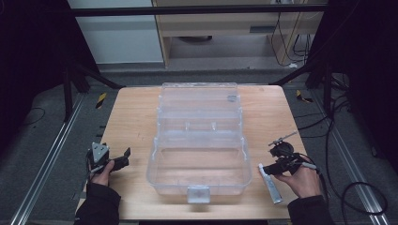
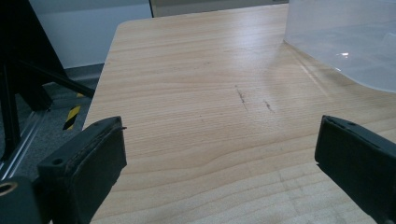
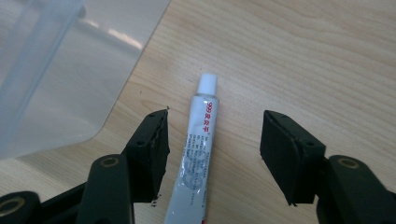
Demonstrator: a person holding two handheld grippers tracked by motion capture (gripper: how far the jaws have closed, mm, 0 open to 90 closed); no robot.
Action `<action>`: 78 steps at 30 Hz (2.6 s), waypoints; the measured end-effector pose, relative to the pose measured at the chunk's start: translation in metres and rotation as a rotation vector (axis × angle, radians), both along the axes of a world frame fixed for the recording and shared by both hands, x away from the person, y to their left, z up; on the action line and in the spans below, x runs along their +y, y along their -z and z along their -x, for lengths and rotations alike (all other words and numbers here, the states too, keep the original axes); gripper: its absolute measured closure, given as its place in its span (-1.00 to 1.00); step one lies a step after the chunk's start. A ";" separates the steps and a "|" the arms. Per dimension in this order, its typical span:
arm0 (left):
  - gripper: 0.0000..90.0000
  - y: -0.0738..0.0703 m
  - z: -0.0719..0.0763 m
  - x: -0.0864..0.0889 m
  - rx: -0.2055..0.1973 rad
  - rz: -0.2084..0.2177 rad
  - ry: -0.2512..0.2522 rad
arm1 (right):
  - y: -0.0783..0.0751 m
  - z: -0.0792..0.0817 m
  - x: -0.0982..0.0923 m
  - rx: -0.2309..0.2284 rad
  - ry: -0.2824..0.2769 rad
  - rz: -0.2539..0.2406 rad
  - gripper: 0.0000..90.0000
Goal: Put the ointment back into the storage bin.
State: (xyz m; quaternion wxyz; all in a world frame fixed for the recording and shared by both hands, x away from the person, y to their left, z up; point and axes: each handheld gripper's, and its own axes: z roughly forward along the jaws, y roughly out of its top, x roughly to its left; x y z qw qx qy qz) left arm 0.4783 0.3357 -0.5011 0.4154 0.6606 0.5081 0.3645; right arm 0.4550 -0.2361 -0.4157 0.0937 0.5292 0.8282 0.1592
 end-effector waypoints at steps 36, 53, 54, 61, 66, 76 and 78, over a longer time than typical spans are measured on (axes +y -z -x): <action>-0.97 0.000 0.000 0.000 0.000 0.002 -0.001 | 0.041 -0.010 0.004 0.163 -0.010 0.035 0.33; -0.97 0.000 0.000 0.000 0.000 0.003 0.000 | 0.048 -0.015 0.010 0.201 -0.019 0.052 0.53; -0.97 0.000 0.000 0.000 0.000 0.003 0.000 | 0.048 -0.015 0.010 0.204 -0.020 0.053 0.53; -0.97 0.000 0.000 0.000 0.000 0.003 -0.001 | 0.047 -0.016 0.009 0.204 -0.039 0.067 0.55; -0.97 0.000 0.000 0.000 0.002 0.002 -0.004 | 0.039 -0.015 0.003 0.191 -0.040 0.032 0.55; -0.97 0.000 0.000 0.000 0.003 0.001 -0.004 | 0.004 -0.011 0.001 0.071 -0.089 -0.012 0.55; -0.97 0.000 0.000 0.000 0.003 0.001 -0.004 | -0.004 -0.011 0.001 0.050 -0.090 -0.029 0.55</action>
